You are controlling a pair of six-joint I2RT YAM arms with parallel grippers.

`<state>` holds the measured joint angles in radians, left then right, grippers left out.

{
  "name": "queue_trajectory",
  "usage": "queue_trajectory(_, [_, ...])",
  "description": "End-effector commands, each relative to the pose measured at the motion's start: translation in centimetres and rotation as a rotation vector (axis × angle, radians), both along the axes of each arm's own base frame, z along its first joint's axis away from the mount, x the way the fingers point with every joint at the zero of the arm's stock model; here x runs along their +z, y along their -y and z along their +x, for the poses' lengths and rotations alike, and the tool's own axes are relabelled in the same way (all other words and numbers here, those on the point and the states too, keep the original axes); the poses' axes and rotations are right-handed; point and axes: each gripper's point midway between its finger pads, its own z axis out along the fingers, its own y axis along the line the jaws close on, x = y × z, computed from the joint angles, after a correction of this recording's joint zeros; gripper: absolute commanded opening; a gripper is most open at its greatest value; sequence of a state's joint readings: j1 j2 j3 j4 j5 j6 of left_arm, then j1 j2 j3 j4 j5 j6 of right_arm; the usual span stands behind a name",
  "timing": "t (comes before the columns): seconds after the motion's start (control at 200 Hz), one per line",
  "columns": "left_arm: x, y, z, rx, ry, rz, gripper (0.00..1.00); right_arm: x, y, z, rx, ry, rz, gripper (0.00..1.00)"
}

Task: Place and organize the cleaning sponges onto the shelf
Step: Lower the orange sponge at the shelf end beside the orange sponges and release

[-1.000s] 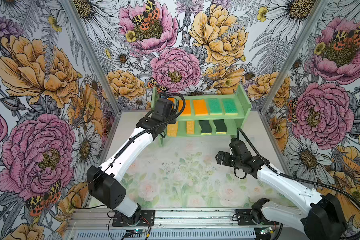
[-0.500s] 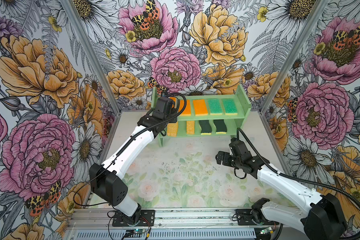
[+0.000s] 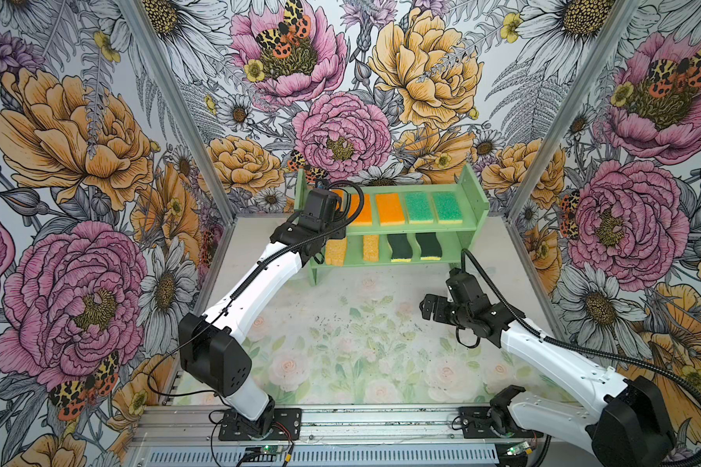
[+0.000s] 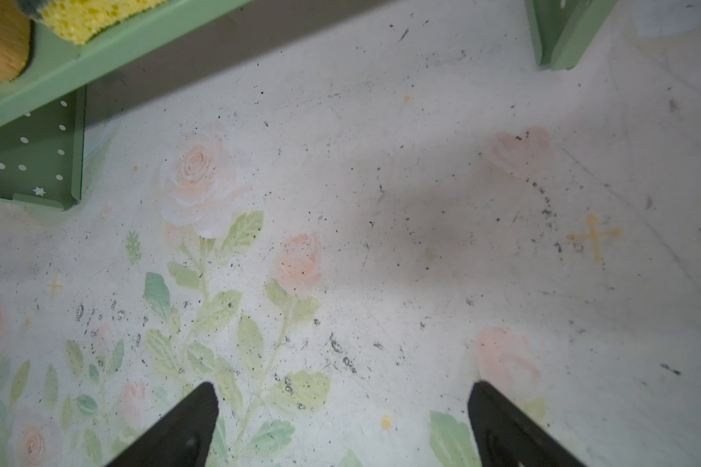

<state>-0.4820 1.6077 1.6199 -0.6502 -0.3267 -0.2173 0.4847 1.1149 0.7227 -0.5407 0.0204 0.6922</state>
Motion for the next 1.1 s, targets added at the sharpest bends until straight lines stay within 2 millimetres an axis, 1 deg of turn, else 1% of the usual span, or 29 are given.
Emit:
queue_trajectory(0.0, [1.1, -0.2, 0.3, -0.01, 0.022, -0.003, 0.68, 0.1, 0.1, 0.2, -0.018, 0.001, 0.01, 0.99])
queue_trajectory(0.19, [1.1, -0.4, 0.5, -0.004, 0.021, -0.002, 0.71, 0.0, 0.1, 0.2, -0.019, -0.003, 0.01, 0.99])
queue_trajectory(0.36, [1.0, -0.3, 0.4, -0.007, 0.019, -0.01, 0.72, 0.0, 0.1, 0.2, -0.02, -0.002, 0.011, 0.99])
queue_trajectory(0.46, [1.2, -0.3, 0.3, -0.005, 0.023, -0.009, 0.75, -0.1, 0.1, 0.2, -0.02, -0.004, 0.012, 0.99])
queue_trajectory(0.74, [1.5, -0.4, 0.2, -0.002, 0.031, -0.011, 0.75, 0.0, -0.1, 0.3, -0.019, -0.005, 0.018, 0.98])
queue_trajectory(0.95, [2.4, -0.5, 0.0, -0.003, 0.047, -0.028, 0.76, 0.0, -0.1, 0.3, -0.019, -0.004, 0.023, 0.99])
queue_trajectory(1.096, [3.3, -0.5, -0.4, -0.004, 0.068, -0.04, 0.76, 0.3, -0.2, 0.3, -0.016, 0.0, 0.029, 0.99])
